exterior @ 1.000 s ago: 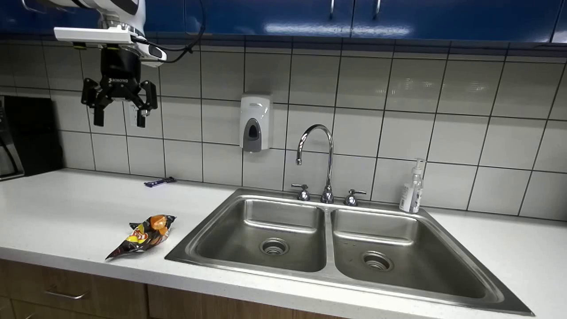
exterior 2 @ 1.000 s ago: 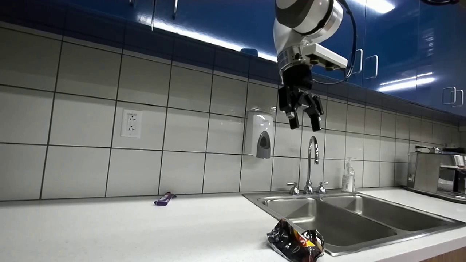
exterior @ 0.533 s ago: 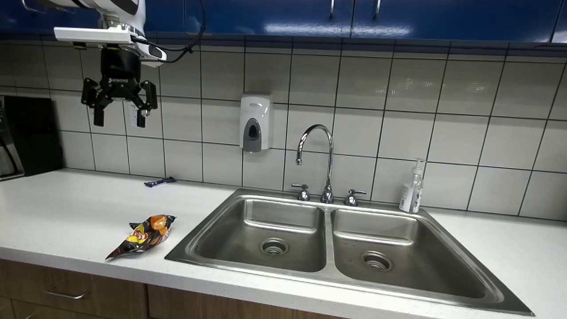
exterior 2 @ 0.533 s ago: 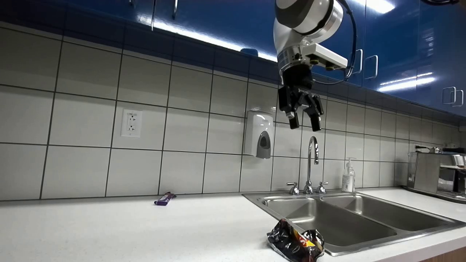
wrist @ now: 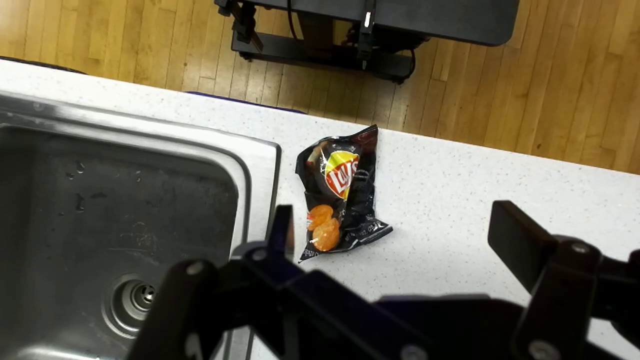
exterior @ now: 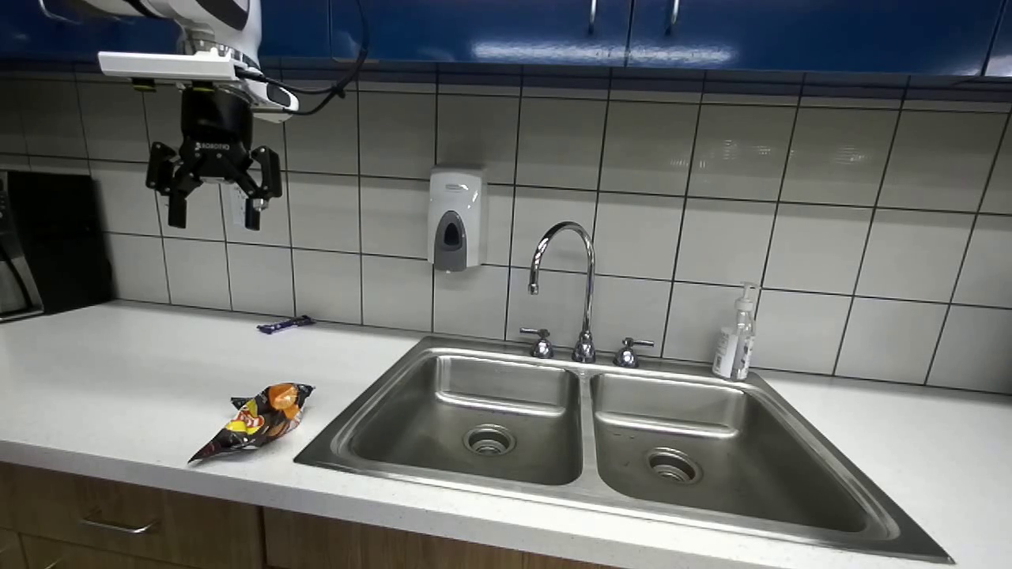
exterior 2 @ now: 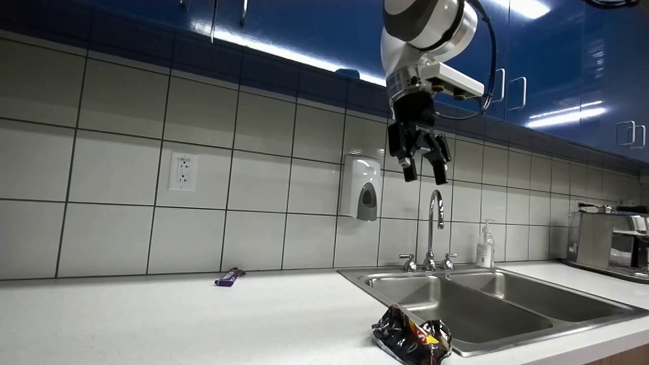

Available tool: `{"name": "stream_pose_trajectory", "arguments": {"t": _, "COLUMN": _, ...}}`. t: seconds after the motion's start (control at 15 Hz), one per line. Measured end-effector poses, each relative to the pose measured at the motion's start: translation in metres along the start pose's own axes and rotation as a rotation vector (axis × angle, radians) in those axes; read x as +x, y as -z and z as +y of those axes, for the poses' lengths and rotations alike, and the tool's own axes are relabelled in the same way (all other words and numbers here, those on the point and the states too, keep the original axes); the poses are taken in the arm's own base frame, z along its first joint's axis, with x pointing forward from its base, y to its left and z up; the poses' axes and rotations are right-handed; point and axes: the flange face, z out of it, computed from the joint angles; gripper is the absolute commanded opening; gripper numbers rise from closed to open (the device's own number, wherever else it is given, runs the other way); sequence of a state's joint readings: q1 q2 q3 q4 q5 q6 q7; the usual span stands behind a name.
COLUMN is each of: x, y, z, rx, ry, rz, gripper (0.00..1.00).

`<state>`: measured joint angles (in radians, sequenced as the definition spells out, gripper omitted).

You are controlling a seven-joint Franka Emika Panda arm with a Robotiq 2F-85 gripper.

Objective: Put the bag of crisps inside the sink

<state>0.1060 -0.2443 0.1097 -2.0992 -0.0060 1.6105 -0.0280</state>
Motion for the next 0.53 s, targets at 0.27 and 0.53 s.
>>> {"name": "stream_pose_trajectory", "arguments": {"t": 0.27, "x": 0.004, "y": -0.024, "z": 0.003, "rx": 0.005, "ry": -0.004, "rz": -0.031, "gripper": 1.00}}
{"name": "stream_pose_trajectory", "arguments": {"t": 0.53, "x": 0.012, "y": -0.056, "z": 0.002, "rx": 0.007, "ry": -0.003, "rz": -0.050, "gripper": 1.00}}
